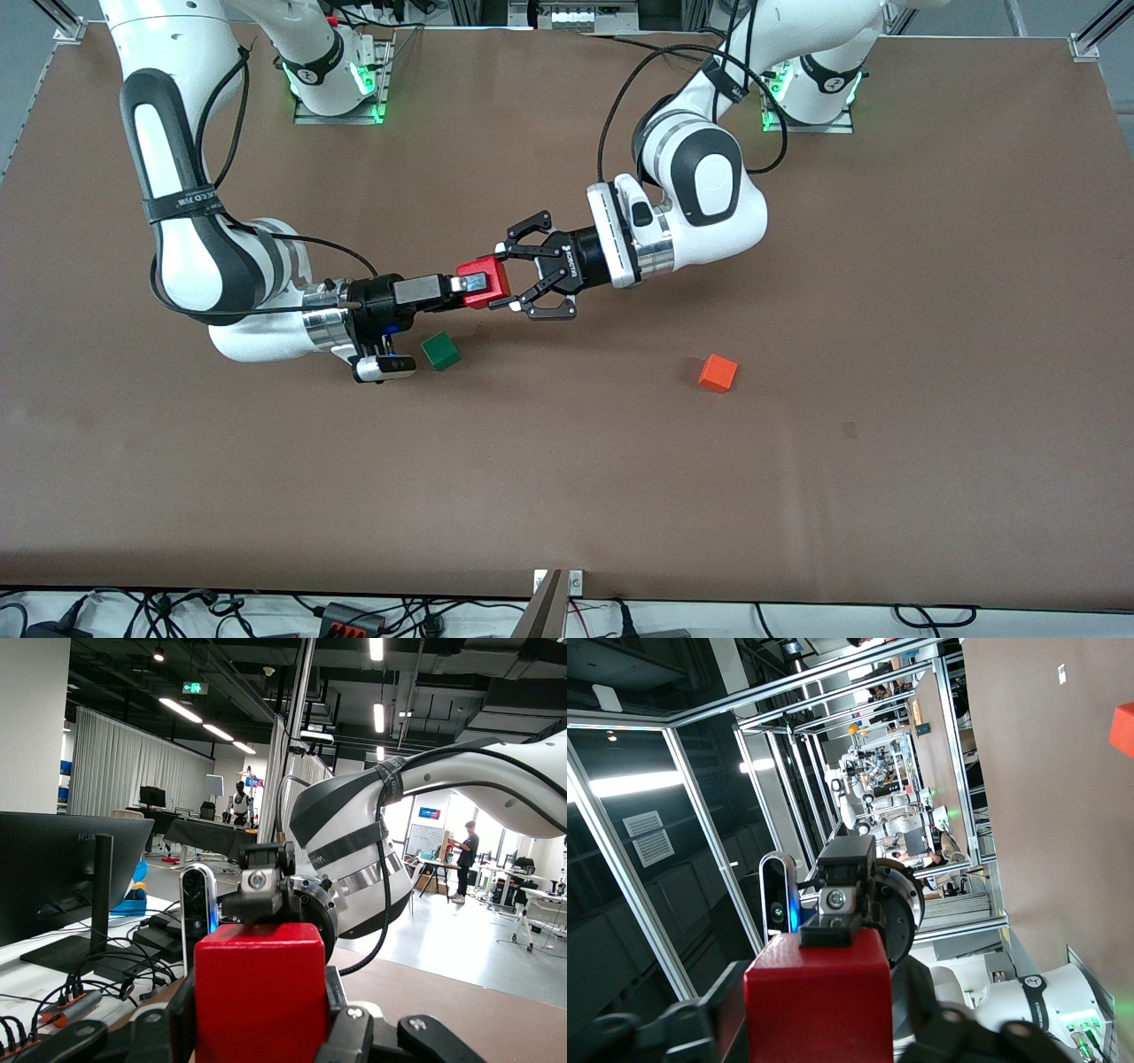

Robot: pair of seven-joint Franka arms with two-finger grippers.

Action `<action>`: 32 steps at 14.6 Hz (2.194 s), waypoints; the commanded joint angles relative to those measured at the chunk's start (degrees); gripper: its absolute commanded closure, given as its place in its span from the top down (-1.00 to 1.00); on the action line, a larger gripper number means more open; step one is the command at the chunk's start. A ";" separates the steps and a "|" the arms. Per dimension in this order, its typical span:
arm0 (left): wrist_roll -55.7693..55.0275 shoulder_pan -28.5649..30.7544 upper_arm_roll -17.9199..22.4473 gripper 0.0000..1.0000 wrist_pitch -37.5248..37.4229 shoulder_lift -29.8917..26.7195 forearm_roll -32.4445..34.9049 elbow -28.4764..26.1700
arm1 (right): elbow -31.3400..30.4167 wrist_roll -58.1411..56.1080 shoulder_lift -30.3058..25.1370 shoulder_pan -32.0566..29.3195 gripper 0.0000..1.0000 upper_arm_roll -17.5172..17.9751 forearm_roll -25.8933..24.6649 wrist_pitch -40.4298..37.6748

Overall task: Pass red block to right arm, stack on blue
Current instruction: 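Carry the red cube over the blue cube while the left gripper withdraws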

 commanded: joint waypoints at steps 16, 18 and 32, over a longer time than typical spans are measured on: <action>1.43 7.01 -0.10 1.00 -8.75 -0.64 -0.98 -0.55 | 2.21 -3.94 1.70 -1.65 -1.00 -0.81 -5.51 -0.36; -1.10 11.31 -0.10 1.00 -16.73 -0.21 4.00 -1.44 | 2.21 -3.94 1.61 -2.00 -1.00 -1.94 -9.38 -0.35; -39.51 31.10 0.43 1.00 -47.95 -0.64 53.14 9.27 | 2.48 -3.06 -1.91 -1.65 -1.00 -16.01 -65.96 3.76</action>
